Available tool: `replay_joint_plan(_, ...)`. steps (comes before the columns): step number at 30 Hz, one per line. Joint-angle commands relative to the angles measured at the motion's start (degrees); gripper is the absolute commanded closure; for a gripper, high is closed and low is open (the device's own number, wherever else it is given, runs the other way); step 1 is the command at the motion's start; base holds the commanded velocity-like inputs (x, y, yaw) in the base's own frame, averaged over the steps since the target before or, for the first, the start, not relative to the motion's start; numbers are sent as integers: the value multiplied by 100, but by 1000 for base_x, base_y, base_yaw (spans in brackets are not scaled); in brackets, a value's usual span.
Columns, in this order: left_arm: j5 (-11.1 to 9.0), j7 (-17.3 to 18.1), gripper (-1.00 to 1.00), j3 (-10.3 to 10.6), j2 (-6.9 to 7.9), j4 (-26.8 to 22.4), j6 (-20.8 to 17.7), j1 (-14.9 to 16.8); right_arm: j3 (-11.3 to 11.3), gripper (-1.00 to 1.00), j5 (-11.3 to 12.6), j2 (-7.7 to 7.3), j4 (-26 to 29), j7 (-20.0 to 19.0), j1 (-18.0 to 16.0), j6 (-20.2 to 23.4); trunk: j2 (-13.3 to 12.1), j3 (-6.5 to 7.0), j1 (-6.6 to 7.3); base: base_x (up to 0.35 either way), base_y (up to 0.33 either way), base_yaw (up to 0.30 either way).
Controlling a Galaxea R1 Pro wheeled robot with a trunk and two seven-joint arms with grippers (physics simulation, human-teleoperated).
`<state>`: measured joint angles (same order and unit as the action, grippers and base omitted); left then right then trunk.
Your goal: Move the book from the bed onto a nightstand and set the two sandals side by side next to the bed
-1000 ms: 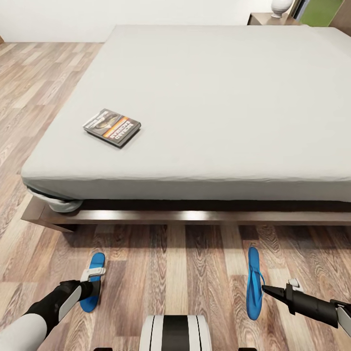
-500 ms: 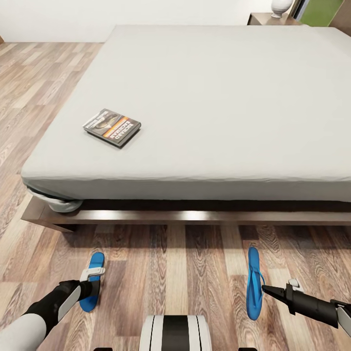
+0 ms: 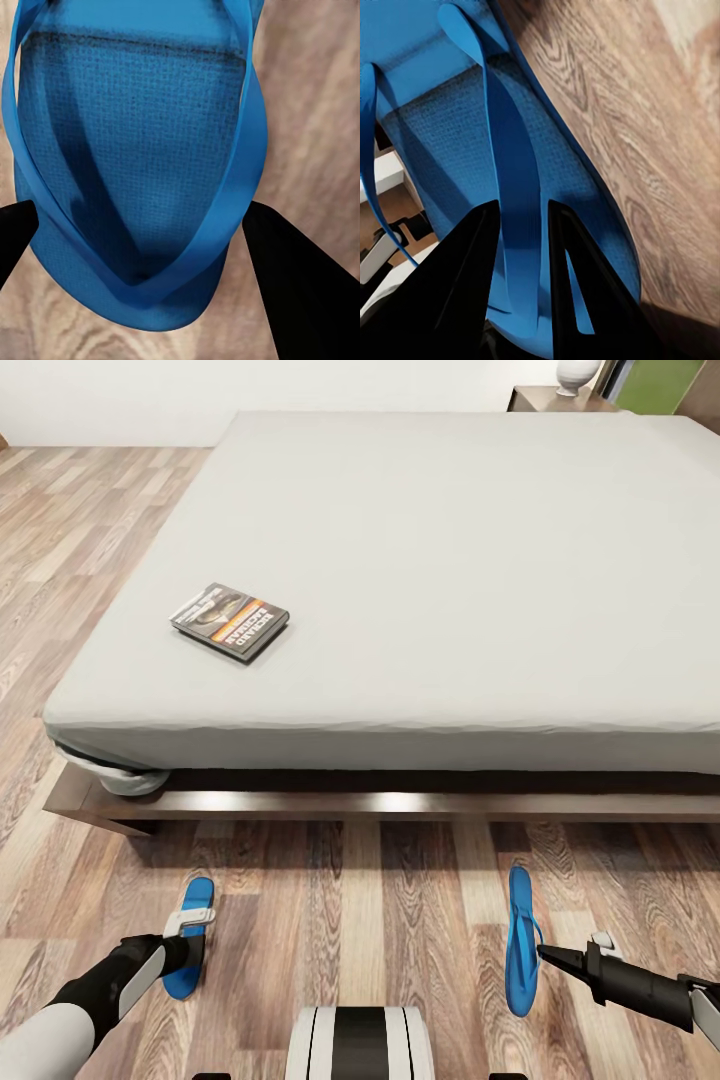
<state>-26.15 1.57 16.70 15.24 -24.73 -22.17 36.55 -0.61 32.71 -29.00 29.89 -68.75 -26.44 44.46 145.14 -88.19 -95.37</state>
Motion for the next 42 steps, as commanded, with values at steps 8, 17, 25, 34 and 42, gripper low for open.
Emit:
replay_joint_plan(8,-4,19,100,18,14,-7,-30,1,-2,100,16,0,-6,-18,2,47,1,-3,1,0,0,0)
replay_joint_plan(17,-5,19,100,18,5,-6,-33,1,-1,100,16,0,-7,-17,1,49,5,-70,-7,0,0,0)
replay_joint_plan(25,-9,19,100,18,5,-6,-33,1,-3,100,16,0,-4,-16,2,47,5,-70,-7,0,0,0)
replay_joint_plan(34,-8,19,100,18,5,-6,-33,1,-6,100,16,0,-5,-17,0,48,8,-114,-12,0,0,0)
replay_joint_plan(42,-7,19,100,18,5,-6,-33,1,-2,100,16,0,-6,-19,2,48,8,-114,-12,0,0,0)
